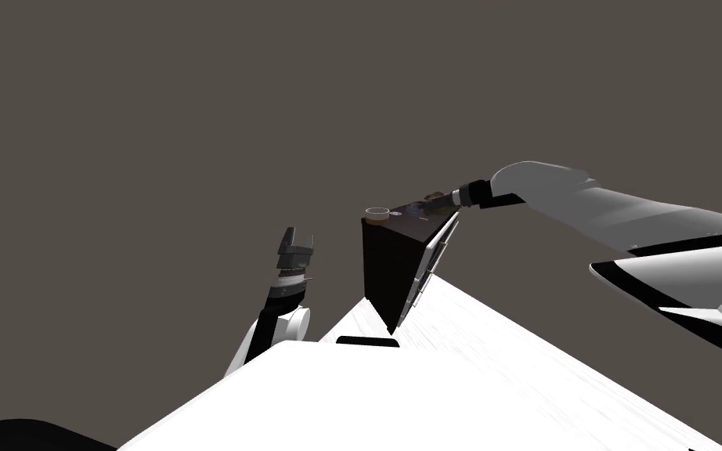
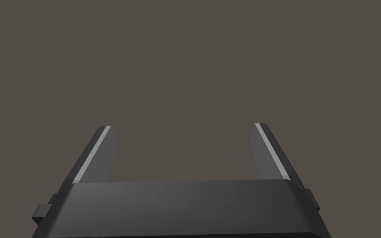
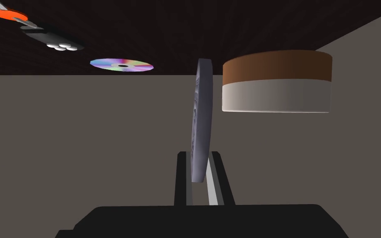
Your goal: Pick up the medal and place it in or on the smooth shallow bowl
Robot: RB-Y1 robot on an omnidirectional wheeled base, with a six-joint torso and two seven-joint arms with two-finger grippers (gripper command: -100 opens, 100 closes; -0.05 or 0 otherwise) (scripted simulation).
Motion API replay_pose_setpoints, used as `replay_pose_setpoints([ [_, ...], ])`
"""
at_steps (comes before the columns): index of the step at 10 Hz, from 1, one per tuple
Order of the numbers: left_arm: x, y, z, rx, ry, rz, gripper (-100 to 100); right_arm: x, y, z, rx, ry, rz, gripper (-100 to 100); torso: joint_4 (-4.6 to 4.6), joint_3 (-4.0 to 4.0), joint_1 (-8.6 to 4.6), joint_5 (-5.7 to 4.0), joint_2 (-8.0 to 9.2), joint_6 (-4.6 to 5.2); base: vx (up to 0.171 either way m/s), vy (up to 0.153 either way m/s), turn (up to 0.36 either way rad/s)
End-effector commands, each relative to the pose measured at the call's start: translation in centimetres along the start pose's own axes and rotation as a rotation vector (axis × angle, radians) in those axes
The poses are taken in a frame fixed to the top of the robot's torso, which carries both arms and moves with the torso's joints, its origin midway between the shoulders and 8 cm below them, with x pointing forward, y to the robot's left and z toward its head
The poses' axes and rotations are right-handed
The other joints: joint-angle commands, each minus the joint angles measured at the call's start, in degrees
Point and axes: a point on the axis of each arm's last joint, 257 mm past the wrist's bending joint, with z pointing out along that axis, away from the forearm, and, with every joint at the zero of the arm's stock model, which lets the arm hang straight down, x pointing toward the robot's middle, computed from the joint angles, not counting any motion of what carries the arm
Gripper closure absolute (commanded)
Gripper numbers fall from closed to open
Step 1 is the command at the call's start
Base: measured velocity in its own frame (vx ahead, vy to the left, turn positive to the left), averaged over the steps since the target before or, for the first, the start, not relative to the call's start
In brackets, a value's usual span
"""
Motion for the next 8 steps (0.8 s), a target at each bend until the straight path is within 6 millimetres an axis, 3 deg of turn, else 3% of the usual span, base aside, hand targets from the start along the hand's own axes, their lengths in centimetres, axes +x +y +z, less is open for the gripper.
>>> replay_pose_setpoints([
  [1,0.0,0.0,0.0,0.0,0.0,0.0,0,-0.9,0.1,0.7,-0.006,-0.007,-0.001,100,0.0,0.0,0.0,0.0,0.0,0.0,0.005,0.028,-0.037],
  [8,0.0,0.0,0.0,0.0,0.0,0.0,0,-3.5,1.1,3.7,-0.033,-0.017,-0.004,100,0.03,0.05,0.07,0.06,0.08,-0.04,0.002,0.03,-0.036],
])
